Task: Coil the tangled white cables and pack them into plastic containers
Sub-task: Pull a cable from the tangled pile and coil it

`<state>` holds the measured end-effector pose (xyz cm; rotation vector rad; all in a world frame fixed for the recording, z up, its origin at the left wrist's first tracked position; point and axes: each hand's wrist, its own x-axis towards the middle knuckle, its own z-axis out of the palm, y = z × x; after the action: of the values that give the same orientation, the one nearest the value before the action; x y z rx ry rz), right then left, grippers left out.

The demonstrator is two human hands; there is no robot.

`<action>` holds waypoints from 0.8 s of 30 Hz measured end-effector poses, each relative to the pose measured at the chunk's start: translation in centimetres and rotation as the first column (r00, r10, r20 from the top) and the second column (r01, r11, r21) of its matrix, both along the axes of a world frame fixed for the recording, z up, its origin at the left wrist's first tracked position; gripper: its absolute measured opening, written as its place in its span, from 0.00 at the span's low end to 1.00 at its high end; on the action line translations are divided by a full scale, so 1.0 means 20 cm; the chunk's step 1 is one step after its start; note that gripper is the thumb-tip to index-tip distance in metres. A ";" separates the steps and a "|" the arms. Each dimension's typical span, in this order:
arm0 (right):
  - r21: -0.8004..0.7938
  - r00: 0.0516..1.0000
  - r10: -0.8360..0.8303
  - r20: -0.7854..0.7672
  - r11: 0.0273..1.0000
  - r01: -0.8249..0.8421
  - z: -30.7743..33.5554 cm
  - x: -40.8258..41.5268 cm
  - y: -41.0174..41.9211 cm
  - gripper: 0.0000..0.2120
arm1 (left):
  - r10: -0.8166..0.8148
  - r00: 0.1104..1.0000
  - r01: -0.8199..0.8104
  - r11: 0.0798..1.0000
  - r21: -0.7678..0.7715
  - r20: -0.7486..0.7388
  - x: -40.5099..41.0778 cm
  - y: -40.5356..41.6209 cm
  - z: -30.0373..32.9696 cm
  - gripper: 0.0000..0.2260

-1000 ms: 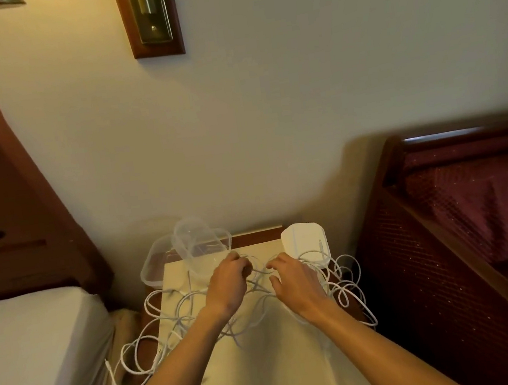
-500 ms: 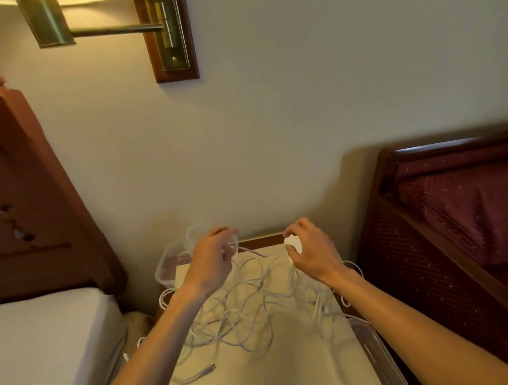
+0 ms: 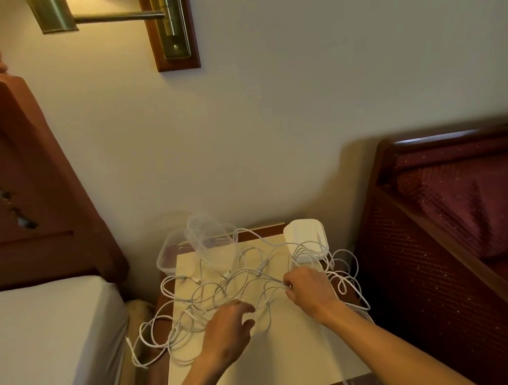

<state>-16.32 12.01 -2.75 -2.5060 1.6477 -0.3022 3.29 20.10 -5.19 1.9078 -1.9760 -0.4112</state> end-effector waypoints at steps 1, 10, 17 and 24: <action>-0.022 0.998 -0.003 0.056 1.000 0.004 0.01 0.00 -0.01 0.09 | 0.017 1.000 -0.017 0.999 -0.031 -0.002 0.00 0.00 0.00 0.13; -0.149 0.857 0.152 0.493 0.985 -0.089 0.46 0.03 -0.11 0.08 | -0.125 0.870 0.008 0.971 -0.239 -0.476 -0.06 -0.23 0.52 0.15; -0.023 0.862 0.087 0.500 0.996 -0.088 0.38 -0.01 -0.07 0.07 | 0.023 0.996 -0.026 0.999 -0.039 -0.083 0.14 -0.19 0.30 0.12; 0.117 0.935 -0.034 0.352 0.993 -0.009 0.17 -0.05 0.00 0.10 | -0.041 0.996 0.039 0.999 0.022 0.085 0.15 -0.05 0.01 0.15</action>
<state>-17.32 12.01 0.63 -2.1970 1.4898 -0.6007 6.38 19.10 -4.96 1.9311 -2.0744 -0.3679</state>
